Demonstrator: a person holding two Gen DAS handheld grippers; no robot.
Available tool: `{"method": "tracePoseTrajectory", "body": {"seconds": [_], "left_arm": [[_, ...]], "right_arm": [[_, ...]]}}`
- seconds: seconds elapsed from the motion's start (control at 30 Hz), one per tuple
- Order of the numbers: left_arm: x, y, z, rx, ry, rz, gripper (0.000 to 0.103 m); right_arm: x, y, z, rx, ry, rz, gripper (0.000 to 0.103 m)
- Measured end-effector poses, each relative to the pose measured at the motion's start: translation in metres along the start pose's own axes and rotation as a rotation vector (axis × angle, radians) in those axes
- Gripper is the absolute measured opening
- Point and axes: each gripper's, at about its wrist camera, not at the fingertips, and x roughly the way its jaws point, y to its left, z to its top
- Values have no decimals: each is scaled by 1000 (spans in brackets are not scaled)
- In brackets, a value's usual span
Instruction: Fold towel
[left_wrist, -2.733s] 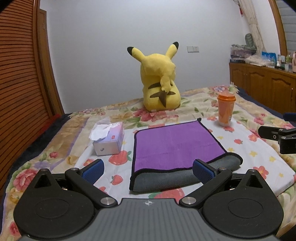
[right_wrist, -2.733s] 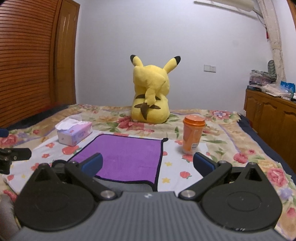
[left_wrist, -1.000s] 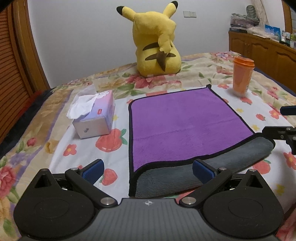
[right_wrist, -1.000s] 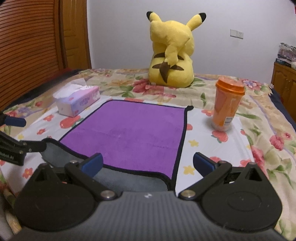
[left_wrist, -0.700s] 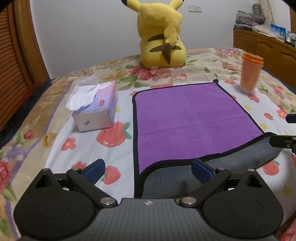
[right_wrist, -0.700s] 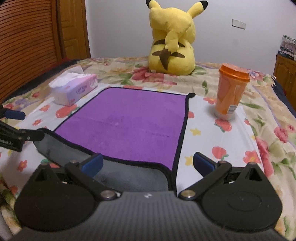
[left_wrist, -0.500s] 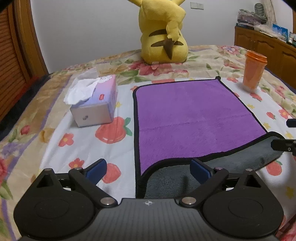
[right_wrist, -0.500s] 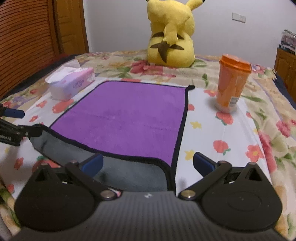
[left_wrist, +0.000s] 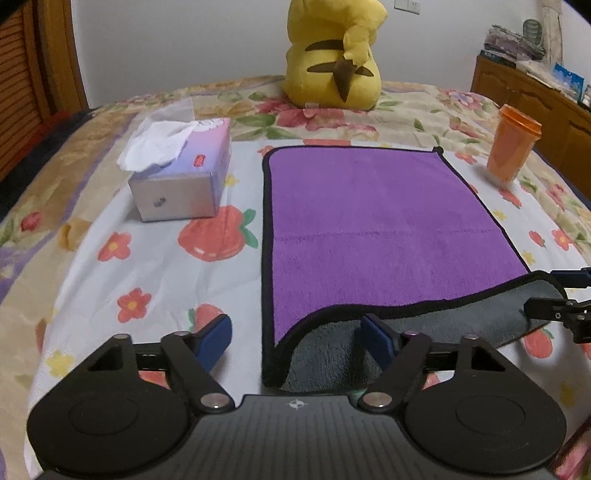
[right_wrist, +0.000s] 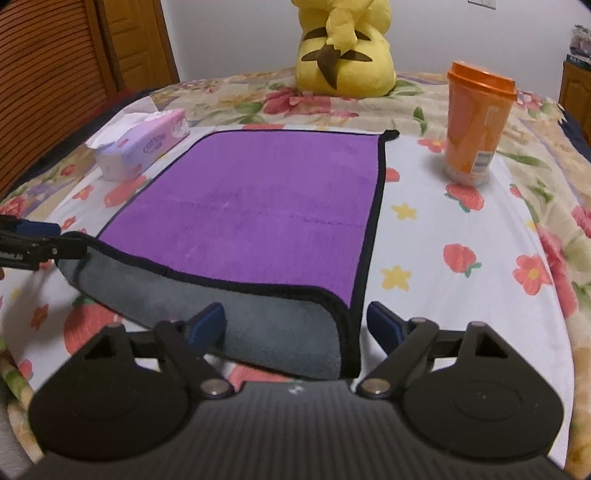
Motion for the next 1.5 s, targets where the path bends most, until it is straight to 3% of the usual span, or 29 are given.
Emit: {"method": "tracePoseTrajectory", "body": {"seconds": [0.1, 0.37, 0.63, 0.73, 0.9, 1.0, 1.5], "left_arm": [[3, 0, -2, -1, 20, -14, 67], [6, -3, -6, 9, 52, -46, 54], [8, -3, -9, 4, 72, -49, 43], [8, -2, -9, -4, 75, -44, 36], [7, -4, -9, 12, 75, -59, 18], [5, -4, -9, 19, 64, -59, 14], [-20, -7, 4, 14, -58, -90, 9]], "right_arm": [[1, -1, 0, 5, 16, 11, 77], [3, -2, 0, 16, 46, 44, 63], [0, -6, 2, 21, 45, 59, 40], [0, -6, 3, 20, 52, 56, 28], [0, -7, 3, 7, 60, 57, 21], [1, -6, 3, -14, 63, 44, 6], [-10, -11, 11, -13, -17, 40, 5]]}}
